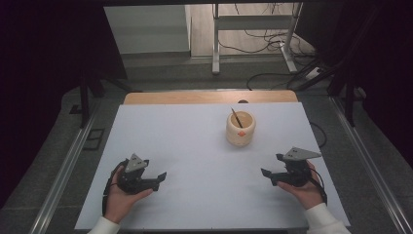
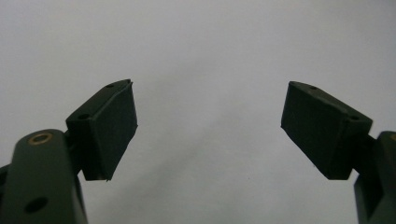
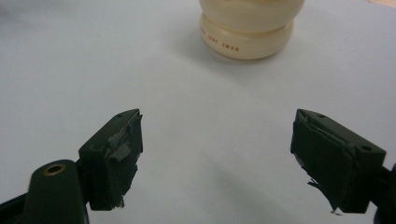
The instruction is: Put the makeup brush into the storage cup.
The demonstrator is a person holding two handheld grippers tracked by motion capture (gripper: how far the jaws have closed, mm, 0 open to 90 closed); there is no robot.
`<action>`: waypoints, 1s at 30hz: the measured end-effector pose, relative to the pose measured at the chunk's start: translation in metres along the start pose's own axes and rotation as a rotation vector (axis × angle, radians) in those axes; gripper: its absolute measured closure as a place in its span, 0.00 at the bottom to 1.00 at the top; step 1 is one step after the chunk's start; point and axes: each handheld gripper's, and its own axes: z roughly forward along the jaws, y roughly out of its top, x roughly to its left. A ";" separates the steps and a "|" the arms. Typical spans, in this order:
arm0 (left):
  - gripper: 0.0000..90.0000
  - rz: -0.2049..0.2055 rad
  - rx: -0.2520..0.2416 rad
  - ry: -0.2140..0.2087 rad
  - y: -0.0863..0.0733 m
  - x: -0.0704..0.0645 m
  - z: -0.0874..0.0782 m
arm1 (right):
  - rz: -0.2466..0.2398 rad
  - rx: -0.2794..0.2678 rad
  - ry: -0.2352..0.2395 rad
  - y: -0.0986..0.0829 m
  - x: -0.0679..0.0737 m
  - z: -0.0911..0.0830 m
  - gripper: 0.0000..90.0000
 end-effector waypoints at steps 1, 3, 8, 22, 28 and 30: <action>0.21 0.001 0.001 -0.001 0.000 0.000 0.000 | 0.003 0.002 -0.006 -0.003 -0.001 -0.002 0.19; 0.21 0.003 0.002 0.000 0.000 0.000 0.001 | 0.009 0.004 -0.011 -0.005 -0.003 -0.003 0.20; 0.20 0.005 0.006 -0.001 -0.001 -0.001 0.002 | 0.015 0.002 -0.027 -0.008 -0.006 -0.003 0.20; 0.20 0.012 0.008 -0.001 -0.002 -0.002 0.004 | 0.003 0.018 -0.048 -0.008 -0.006 0.000 0.20; 0.20 0.014 0.008 0.000 -0.002 -0.002 0.005 | -0.008 0.028 -0.052 -0.008 -0.005 0.001 0.20; 0.20 0.014 0.009 0.001 -0.002 -0.002 0.005 | -0.009 0.029 -0.052 -0.008 -0.005 0.001 0.20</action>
